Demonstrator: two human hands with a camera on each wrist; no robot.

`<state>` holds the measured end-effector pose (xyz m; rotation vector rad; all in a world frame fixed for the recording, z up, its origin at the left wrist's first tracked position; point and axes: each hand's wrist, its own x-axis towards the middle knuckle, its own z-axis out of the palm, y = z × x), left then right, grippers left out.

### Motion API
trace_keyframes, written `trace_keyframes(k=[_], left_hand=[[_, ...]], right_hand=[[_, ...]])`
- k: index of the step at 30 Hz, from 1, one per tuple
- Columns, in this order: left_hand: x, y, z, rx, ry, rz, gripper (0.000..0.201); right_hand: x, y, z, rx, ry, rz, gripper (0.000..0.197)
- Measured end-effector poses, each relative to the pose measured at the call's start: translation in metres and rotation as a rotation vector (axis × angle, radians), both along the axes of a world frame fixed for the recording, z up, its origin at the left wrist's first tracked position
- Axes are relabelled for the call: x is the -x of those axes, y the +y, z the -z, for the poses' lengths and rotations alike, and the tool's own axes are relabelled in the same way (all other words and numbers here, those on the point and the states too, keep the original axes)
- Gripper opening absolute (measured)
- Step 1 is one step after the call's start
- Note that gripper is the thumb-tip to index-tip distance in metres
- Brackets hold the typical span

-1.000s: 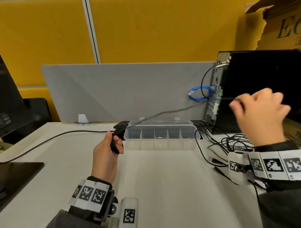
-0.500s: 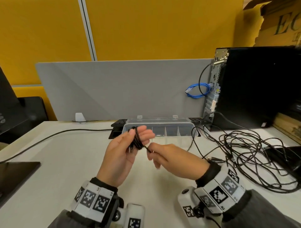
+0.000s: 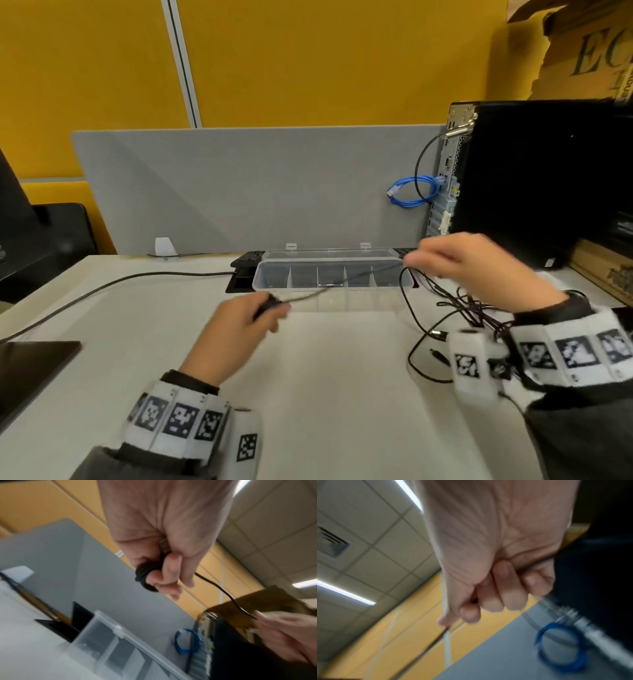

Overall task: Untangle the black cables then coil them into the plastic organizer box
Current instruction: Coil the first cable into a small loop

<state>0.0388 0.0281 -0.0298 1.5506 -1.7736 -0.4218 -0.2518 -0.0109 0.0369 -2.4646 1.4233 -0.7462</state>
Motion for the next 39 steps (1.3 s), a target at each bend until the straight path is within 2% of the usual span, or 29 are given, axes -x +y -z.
trace_keyframes(k=[3,5,6,8,11,14,15,18,19,21,23,26,27,29,30,31,32,34,36,38,39], left_hand=[[-0.028,-0.009,-0.002,0.058,0.393,-0.202,0.019],[-0.04,-0.01,-0.004,0.097,0.655,-0.266,0.018],[-0.043,-0.01,-0.004,0.106,0.734,-0.291,0.02],[-0.045,-0.011,-0.002,0.105,0.77,-0.311,0.026],[-0.043,-0.013,0.004,0.057,0.807,-0.292,0.033],[-0.036,-0.014,0.006,-0.038,0.803,-0.252,0.034],[-0.031,-0.014,0.007,-0.076,0.78,-0.225,0.034],[-0.009,-0.011,0.01,-0.146,0.703,-0.114,0.034],[-0.001,-0.009,0.01,-0.167,0.678,-0.074,0.034],[0.01,-0.005,0.008,-0.209,0.647,-0.001,0.035],[0.013,0.001,0.002,-0.259,0.629,0.099,0.035],[0.016,0.016,-0.01,-0.35,0.727,0.382,0.038],[0.019,0.021,-0.013,-0.357,0.795,0.454,0.039],[0.026,0.025,-0.02,-0.292,0.997,0.479,0.036],[0.029,0.024,-0.022,-0.267,1.141,0.486,0.025],[0.03,0.021,-0.021,-0.224,1.251,0.475,0.029],[0.028,0.015,-0.016,-0.159,1.287,0.444,0.037],[0.022,0.002,-0.006,-0.012,1.12,0.257,0.031],[0.018,0.001,0.001,0.055,0.714,0.069,0.03],[0.018,0.006,-0.001,-0.079,0.392,0.133,0.042],[0.021,0.011,-0.004,-0.216,0.326,0.248,0.052]], right_hand=[[0.045,-0.008,0.002,0.209,-0.068,0.301,0.054],[0.065,-0.011,0.006,0.36,-0.136,0.574,0.051],[0.071,-0.012,0.009,0.424,-0.157,0.706,0.051],[0.077,-0.018,0.015,0.516,-0.082,0.881,0.051],[0.062,-0.023,0.018,0.53,0.077,0.957,0.056],[0.02,-0.016,0.009,0.439,0.137,0.782,0.054],[0.004,-0.011,0.008,0.381,0.168,0.649,0.053],[-0.051,0.012,0.016,0.122,0.164,0.102,0.061],[-0.066,0.019,0.023,0.072,0.193,-0.029,0.059],[-0.085,0.022,0.037,0.08,0.218,-0.187,0.043],[-0.09,0.017,0.045,0.102,0.054,-0.28,0.028],[-0.084,0.008,0.045,0.298,-0.16,-0.182,0.035],[-0.083,0.008,0.045,0.331,-0.15,-0.134,0.041],[-0.087,0.013,0.049,0.257,0.002,-0.086,0.052],[-0.092,0.016,0.054,0.166,0.126,-0.101,0.05],[-0.096,0.019,0.06,0.051,0.242,-0.148,0.043],[-0.101,0.022,0.065,-0.079,0.305,-0.229,0.036],[-0.105,0.028,0.067,-0.262,0.288,-0.392,0.03],[-0.101,0.03,0.054,-0.181,0.228,-0.407,0.025],[-0.092,0.028,0.038,0.055,0.157,-0.289,0.025],[-0.085,0.027,0.03,0.148,0.108,-0.224,0.03]])
